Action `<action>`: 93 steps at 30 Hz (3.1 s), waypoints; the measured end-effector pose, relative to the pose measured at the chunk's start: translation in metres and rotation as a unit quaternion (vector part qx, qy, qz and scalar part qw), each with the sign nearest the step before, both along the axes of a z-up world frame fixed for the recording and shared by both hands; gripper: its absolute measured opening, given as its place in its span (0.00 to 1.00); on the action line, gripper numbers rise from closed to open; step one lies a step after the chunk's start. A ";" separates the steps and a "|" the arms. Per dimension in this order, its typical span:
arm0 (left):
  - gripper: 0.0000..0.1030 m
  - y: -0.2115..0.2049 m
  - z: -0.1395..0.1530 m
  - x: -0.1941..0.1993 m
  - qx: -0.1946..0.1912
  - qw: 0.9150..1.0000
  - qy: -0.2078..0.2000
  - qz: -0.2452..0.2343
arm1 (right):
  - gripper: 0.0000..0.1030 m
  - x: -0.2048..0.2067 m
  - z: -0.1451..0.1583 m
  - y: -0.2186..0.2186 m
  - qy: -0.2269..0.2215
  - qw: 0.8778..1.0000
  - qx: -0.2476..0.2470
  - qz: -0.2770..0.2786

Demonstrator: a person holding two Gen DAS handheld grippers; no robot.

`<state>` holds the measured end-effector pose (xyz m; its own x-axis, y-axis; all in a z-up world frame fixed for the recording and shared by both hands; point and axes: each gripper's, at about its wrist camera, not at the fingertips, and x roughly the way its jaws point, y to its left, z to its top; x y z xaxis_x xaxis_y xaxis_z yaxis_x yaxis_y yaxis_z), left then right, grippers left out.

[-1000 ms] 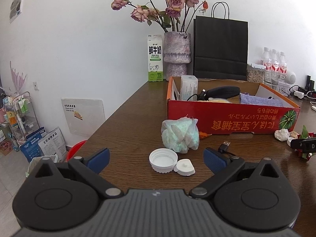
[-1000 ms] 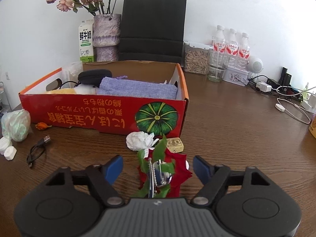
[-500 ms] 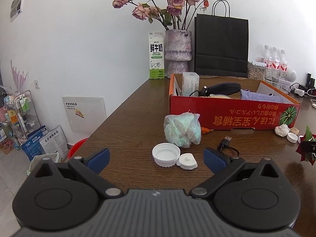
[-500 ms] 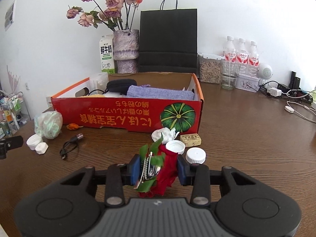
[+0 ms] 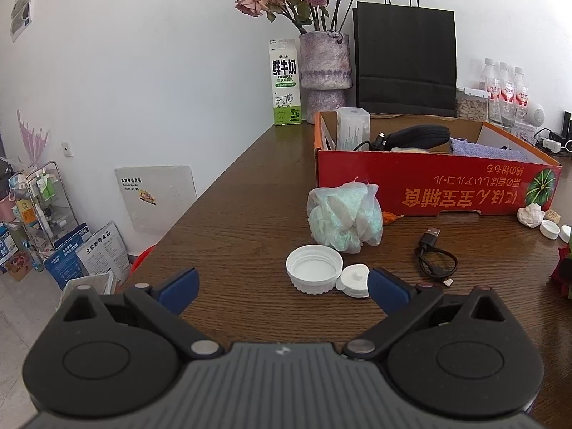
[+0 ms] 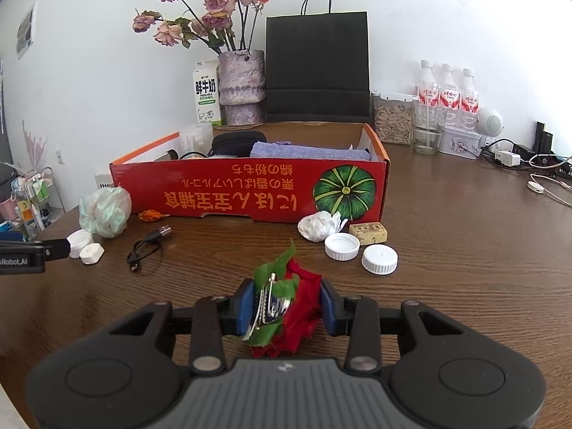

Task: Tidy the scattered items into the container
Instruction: 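Grasp the white bottle cap with the left gripper while the right gripper holds the ornament, then carry the ornament and cap over the box and open both grippers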

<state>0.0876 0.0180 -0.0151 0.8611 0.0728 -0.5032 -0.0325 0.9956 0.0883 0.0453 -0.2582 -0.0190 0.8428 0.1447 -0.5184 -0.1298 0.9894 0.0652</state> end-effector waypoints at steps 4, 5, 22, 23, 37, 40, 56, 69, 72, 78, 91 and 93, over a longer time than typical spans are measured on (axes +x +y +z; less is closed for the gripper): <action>0.95 0.002 -0.001 0.011 0.002 1.000 0.005 0.004 | 0.36 0.000 -0.001 0.002 0.000 1.000 -0.005 -0.002; 0.93 0.002 -0.002 0.014 0.001 1.000 0.007 0.005 | 0.36 0.000 -0.001 0.002 0.000 1.000 -0.005 -0.002; 0.55 0.013 -0.005 0.036 -0.057 0.998 0.034 -0.005 | 0.36 0.001 -0.002 0.002 0.007 1.000 -0.003 -0.001; 0.55 0.015 -0.005 0.036 -0.061 0.998 0.035 -0.003 | 0.36 0.001 -0.002 0.002 0.007 1.000 -0.003 -0.001; 0.40 0.016 -0.012 0.032 -0.026 0.999 0.033 0.011 | 0.36 0.001 -0.002 0.002 0.007 1.000 -0.004 -0.002; 0.40 0.015 -0.012 0.031 -0.025 0.999 0.031 0.016 | 0.36 0.001 -0.002 0.002 0.007 1.000 -0.003 -0.002; 0.40 0.013 0.019 0.008 -0.022 0.999 -0.029 0.020 | 0.36 -0.002 -0.001 0.002 -0.001 1.000 -0.004 -0.002; 0.40 -0.008 0.056 -0.008 -0.030 0.995 -0.091 -0.019 | 0.36 -0.005 0.030 0.009 -0.050 0.999 -0.002 0.011; 0.40 -0.016 0.063 -0.006 -0.033 0.994 -0.101 -0.030 | 0.36 -0.002 0.043 0.011 -0.069 0.997 -0.004 0.015; 0.40 -0.036 0.077 0.000 -0.041 0.991 -0.119 -0.055 | 0.36 0.011 0.066 0.013 -0.102 0.995 -0.003 0.016; 0.40 -0.078 0.097 0.049 -0.064 0.986 -0.141 -0.065 | 0.36 0.069 0.098 0.006 -0.145 0.989 0.025 -0.001; 0.40 -0.085 0.101 0.061 -0.071 0.985 -0.146 -0.062 | 0.36 0.085 0.103 0.004 -0.151 0.988 0.033 -0.007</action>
